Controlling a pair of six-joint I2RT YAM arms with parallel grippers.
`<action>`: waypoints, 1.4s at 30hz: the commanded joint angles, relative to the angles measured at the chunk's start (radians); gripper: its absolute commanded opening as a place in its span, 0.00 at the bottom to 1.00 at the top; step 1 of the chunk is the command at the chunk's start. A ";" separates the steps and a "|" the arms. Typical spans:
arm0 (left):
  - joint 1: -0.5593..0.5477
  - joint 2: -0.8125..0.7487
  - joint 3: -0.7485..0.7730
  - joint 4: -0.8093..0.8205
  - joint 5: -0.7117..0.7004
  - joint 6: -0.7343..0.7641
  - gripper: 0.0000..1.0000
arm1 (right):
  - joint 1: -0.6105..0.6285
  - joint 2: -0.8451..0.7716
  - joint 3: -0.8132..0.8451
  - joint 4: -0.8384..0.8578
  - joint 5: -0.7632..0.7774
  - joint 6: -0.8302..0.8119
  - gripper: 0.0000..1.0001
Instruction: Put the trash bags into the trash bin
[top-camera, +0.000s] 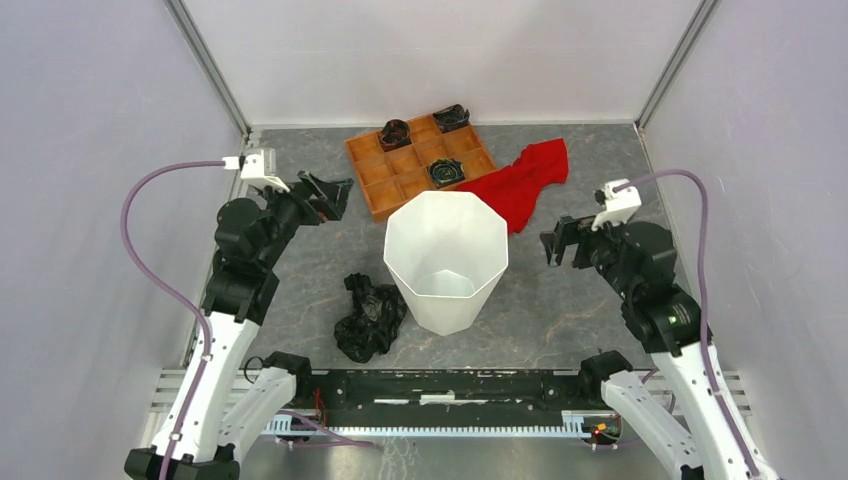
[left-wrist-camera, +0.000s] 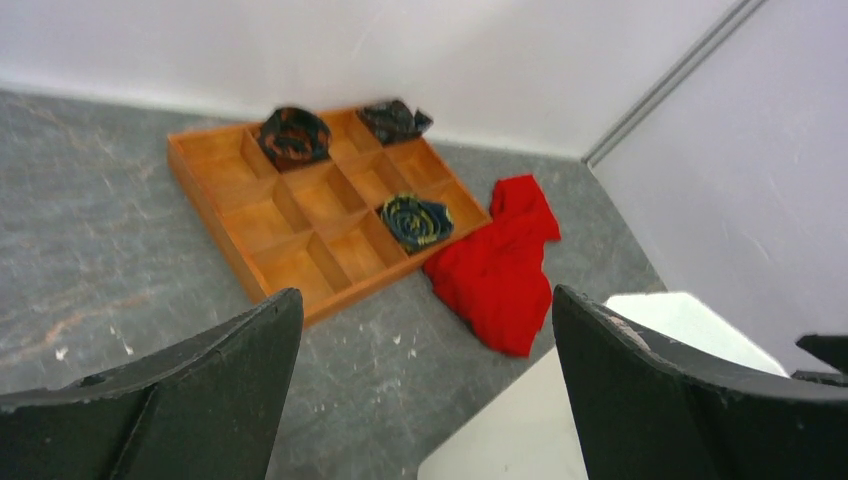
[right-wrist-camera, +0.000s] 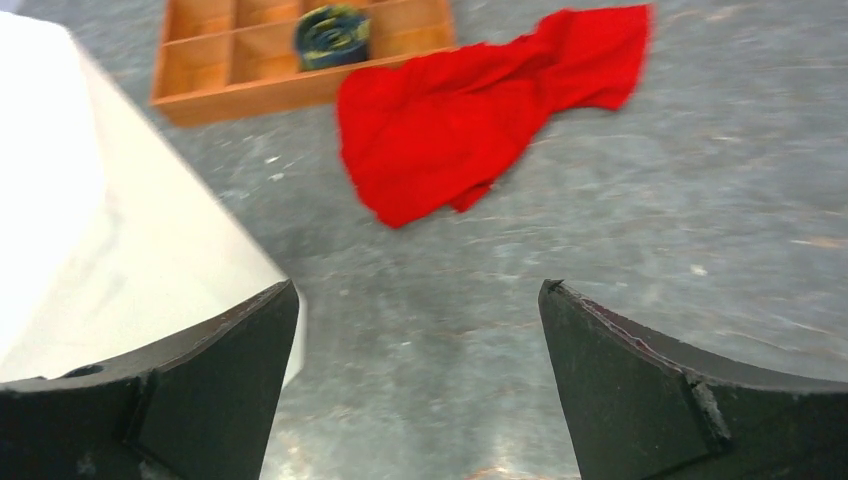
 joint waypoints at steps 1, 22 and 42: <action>0.009 0.015 0.052 -0.138 0.095 -0.005 1.00 | -0.004 0.080 0.079 0.051 -0.320 0.094 0.98; -0.005 0.091 0.105 -0.396 0.135 -0.008 1.00 | 0.171 0.367 0.414 -0.106 -0.302 0.141 0.98; -0.005 0.041 -0.038 -0.400 0.166 -0.052 1.00 | 0.670 0.748 0.762 -0.504 0.488 0.186 0.84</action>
